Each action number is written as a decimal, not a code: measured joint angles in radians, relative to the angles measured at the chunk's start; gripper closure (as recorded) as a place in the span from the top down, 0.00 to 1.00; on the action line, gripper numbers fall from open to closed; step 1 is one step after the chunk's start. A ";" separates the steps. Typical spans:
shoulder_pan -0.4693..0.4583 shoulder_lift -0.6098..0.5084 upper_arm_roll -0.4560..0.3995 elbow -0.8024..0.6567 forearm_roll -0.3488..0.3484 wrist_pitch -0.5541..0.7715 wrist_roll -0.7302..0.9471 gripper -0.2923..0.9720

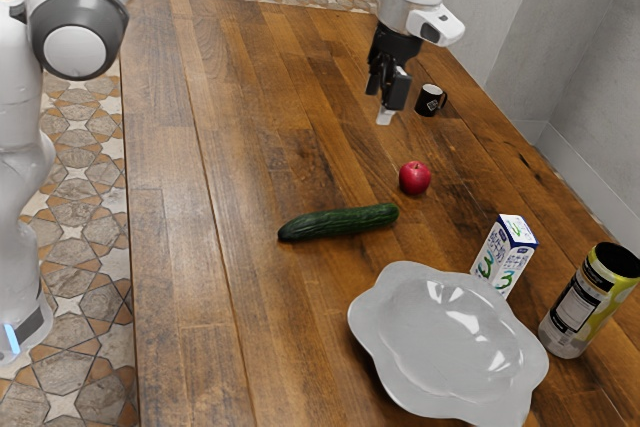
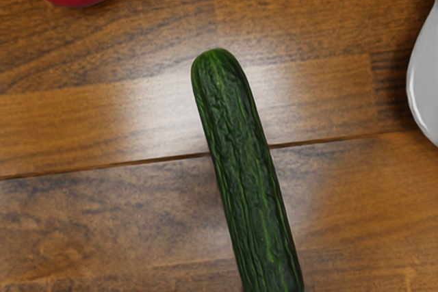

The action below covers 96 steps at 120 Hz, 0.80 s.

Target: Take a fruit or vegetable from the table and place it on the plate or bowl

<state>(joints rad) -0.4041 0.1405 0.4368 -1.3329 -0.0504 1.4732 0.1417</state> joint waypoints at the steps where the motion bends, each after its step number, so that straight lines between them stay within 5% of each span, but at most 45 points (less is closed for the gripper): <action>1: 0.000 0.000 0.000 0.000 0.000 0.000 0.000 0.77; 72: 0.000 -0.043 -0.011 -0.001 0.000 -0.030 -0.028 0.77; 96: -0.003 -0.319 -0.115 -0.401 0.089 0.009 -0.045 0.77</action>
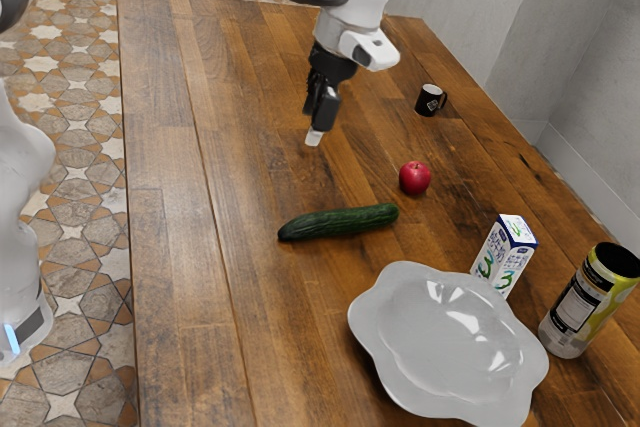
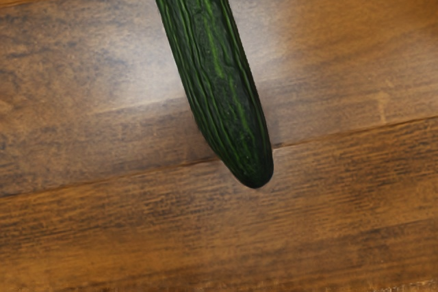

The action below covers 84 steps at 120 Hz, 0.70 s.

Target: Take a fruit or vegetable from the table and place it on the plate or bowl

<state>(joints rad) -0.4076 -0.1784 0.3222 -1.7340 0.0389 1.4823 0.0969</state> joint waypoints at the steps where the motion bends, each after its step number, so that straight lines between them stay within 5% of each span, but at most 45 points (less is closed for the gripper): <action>1: 0.000 -0.006 -0.001 -0.015 0.006 0.005 -0.001 0.77; 27: -0.009 -0.038 -0.013 -0.197 0.067 0.114 -0.017 0.77; 84: 0.003 0.060 -0.016 -0.216 0.047 0.293 -0.030 0.77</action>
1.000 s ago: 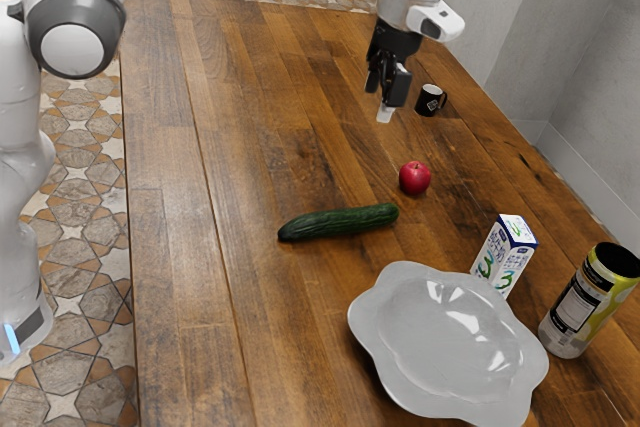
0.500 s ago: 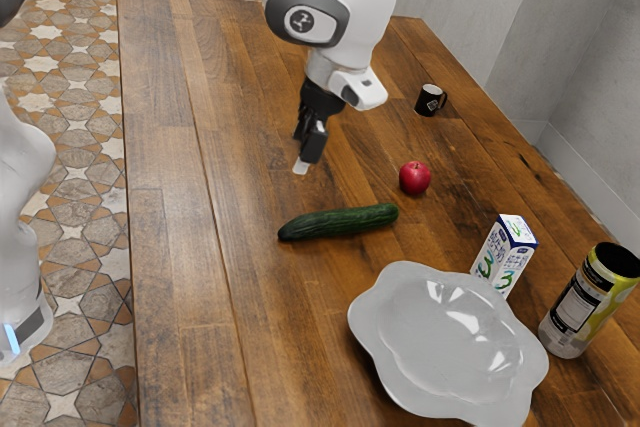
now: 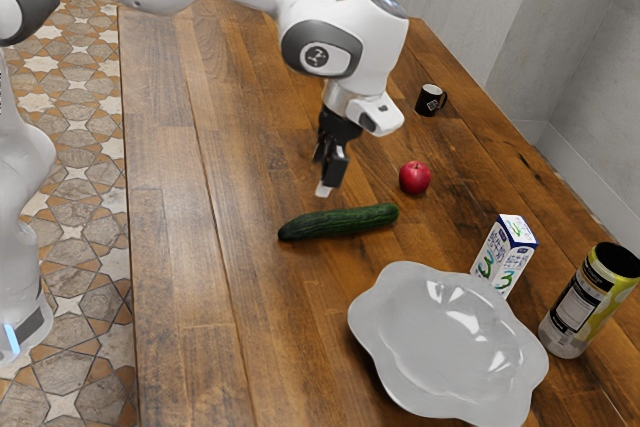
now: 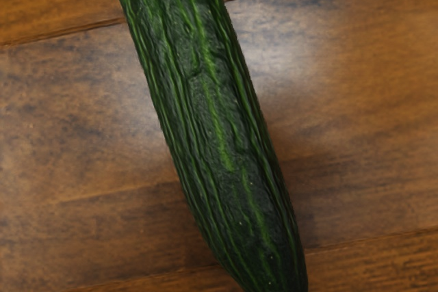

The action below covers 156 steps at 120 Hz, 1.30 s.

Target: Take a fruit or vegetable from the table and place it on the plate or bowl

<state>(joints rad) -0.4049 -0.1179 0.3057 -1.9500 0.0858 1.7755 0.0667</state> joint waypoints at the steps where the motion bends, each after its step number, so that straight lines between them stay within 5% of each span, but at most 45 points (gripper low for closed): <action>1: 0.001 0.002 0.001 0.000 0.000 0.003 0.000 0.77; 36: 0.007 0.098 0.039 0.004 -0.006 0.097 0.013 0.77; 73: 0.048 0.157 0.041 0.008 -0.087 0.143 -0.007 0.77; 156: -0.003 0.240 0.038 0.008 -0.130 0.216 -0.031 0.77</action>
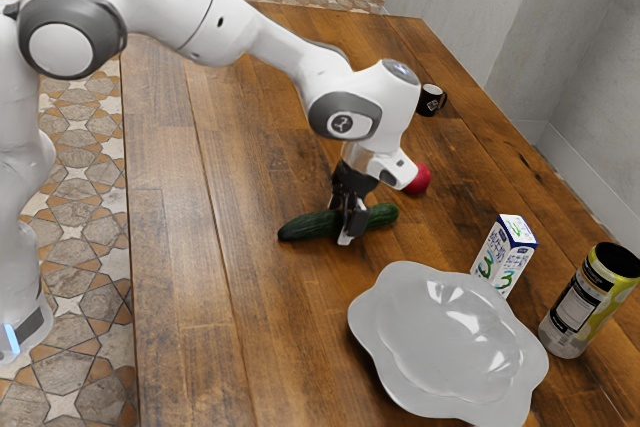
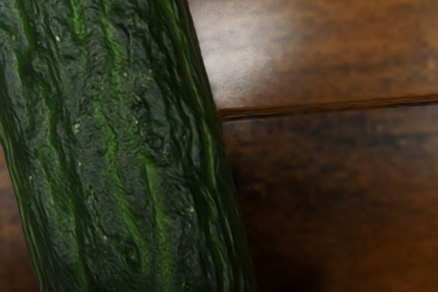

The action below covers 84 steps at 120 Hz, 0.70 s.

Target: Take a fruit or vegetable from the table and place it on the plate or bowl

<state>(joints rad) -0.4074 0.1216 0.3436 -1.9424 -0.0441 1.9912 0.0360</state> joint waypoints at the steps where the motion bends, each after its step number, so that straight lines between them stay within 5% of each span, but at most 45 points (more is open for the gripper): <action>1: 0.000 0.000 0.000 0.000 0.000 0.000 0.000 0.77; 24: 0.000 0.010 0.000 -0.001 -0.002 0.007 -0.003 0.77; 49: 0.000 -0.003 0.000 -0.004 0.005 0.017 -0.005 0.47; 84: 0.001 -0.062 -0.007 0.012 0.041 0.024 -0.006 0.41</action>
<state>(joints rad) -0.4064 0.0593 0.3366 -1.9299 -0.0031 2.0150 0.0301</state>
